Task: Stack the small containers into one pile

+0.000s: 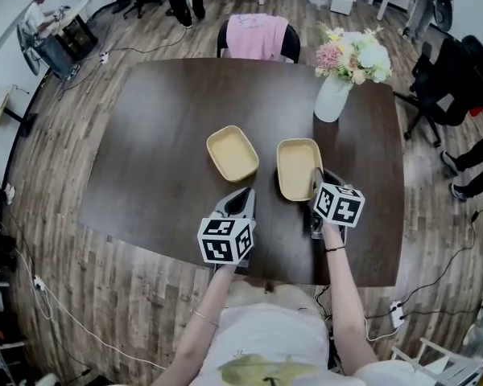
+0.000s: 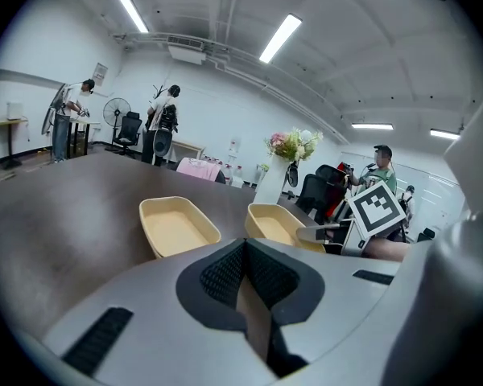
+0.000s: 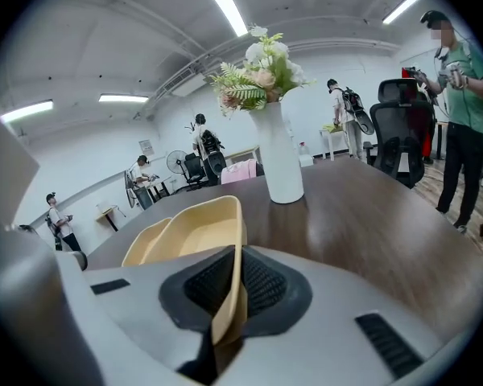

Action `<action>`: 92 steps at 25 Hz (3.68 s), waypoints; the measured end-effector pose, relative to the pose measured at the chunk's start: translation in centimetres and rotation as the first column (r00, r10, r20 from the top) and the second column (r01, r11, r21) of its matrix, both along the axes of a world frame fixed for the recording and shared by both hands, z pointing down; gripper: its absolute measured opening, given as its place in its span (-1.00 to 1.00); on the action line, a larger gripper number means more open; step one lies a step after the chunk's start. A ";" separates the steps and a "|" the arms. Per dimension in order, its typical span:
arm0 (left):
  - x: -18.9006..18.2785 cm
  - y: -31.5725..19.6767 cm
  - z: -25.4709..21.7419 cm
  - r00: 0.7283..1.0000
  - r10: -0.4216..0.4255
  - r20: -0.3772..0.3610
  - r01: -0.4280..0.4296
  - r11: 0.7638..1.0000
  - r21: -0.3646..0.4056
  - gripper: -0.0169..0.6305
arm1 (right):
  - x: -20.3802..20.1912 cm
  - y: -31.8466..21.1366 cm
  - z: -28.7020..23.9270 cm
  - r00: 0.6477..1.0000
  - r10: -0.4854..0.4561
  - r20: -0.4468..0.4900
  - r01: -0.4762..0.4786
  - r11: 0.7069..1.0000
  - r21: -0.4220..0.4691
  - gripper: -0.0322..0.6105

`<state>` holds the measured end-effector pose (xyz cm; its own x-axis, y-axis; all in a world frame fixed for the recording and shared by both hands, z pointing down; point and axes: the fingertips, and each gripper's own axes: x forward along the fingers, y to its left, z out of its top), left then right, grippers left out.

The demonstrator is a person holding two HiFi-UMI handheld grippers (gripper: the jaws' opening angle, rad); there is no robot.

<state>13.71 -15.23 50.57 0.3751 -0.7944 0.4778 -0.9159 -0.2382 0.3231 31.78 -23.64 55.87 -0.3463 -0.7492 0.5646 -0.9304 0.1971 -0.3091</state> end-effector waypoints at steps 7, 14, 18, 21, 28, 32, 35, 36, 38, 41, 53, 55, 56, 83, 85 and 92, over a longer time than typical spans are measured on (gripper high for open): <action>-4.2 0.0 0.2 1.000 -0.030 -0.006 0.030 1.000 -0.005 -0.87 | -5.5 -1.7 -1.2 0.999 -0.043 0.029 0.042 0.999 0.032 -0.79; -7.5 -0.3 0.6 0.998 -0.057 -0.012 0.056 0.998 -0.013 -0.87 | -10.0 -3.3 -1.9 0.995 -0.087 0.052 0.084 0.995 0.059 -0.79; -9.0 -0.6 0.8 0.998 -0.062 -0.013 0.061 0.998 -0.018 -0.87 | -12.3 -4.5 -2.5 0.993 -0.111 0.050 0.107 0.991 0.075 -0.79; -10.0 -0.8 1.0 0.998 -0.067 -0.015 0.067 0.997 -0.024 -0.87 | -14.1 -5.4 -2.8 0.989 -0.140 0.046 0.136 0.987 0.087 -0.79; -12.5 -1.2 1.8 0.995 -0.093 -0.023 0.092 0.995 -0.044 -0.87 | -18.2 -6.8 -2.4 0.975 -0.222 0.026 0.219 0.972 0.086 -0.79; -13.4 -1.5 2.3 0.994 -0.105 -0.026 0.103 0.993 -0.056 -0.87 | -19.6 -7.1 -1.7 0.961 -0.275 0.009 0.273 0.959 0.079 -0.79; -14.0 -1.7 2.6 0.993 -0.113 -0.027 0.111 0.992 -0.066 -0.87 | -20.3 -7.3 -1.1 0.953 -0.303 -0.005 0.302 0.951 0.067 -0.79; -14.2 -1.7 2.7 0.993 -0.116 -0.027 0.114 0.991 -0.069 -0.87 | -20.4 -7.4 -1.0 0.951 -0.310 -0.010 0.310 0.949 0.063 -0.79; -14.3 -1.8 2.9 0.992 -0.119 -0.029 0.117 0.990 -0.074 -0.87 | -20.5 -7.4 -0.7 0.946 -0.324 -0.016 0.324 0.944 0.059 -0.79; -14.5 -2.1 3.2 0.992 -0.121 -0.030 0.119 0.990 -0.078 -0.87 | -20.5 -7.4 -0.2 0.938 -0.346 -0.027 0.347 0.937 0.049 -0.79; -14.5 -2.3 3.7 0.992 -0.120 -0.033 0.117 0.989 -0.093 -0.87 | -20.6 -7.0 1.6 0.920 -0.388 -0.059 0.388 0.921 0.001 -0.79; -14.5 -2.3 3.8 0.992 -0.122 -0.033 0.119 0.988 -0.095 -0.87 | -20.6 -7.0 1.7 0.919 -0.388 -0.067 0.389 0.921 0.000 -0.79; -14.5 -2.3 3.8 0.992 -0.124 -0.033 0.120 0.988 -0.096 -0.87 | -20.6 -7.0 1.7 0.920 -0.387 -0.070 0.388 0.922 0.000 -0.79; -13.9 -2.9 1.0 1.000 0.030 -0.003 -0.030 0.999 0.037 -0.87 | -18.5 -4.5 -1.6 0.969 -0.246 -0.018 0.246 0.957 0.155 -0.76; -14.0 -3.2 0.2 0.999 0.034 0.007 -0.035 0.997 0.068 -0.87 | -17.9 -3.7 -2.3 0.972 -0.235 0.019 0.228 0.958 0.176 -0.79; -13.6 -2.9 -2.4 0.999 0.018 0.044 -0.024 0.988 0.155 -0.87 | -15.3 -0.2 -5.3 0.969 -0.223 0.111 0.188 0.948 0.258 -0.81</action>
<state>0.16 -18.13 48.13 0.3748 -0.8522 0.3651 -0.9221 -0.3019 0.2420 16.50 -23.79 50.59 -0.5683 -0.7620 0.3104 -0.8138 0.4647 -0.3490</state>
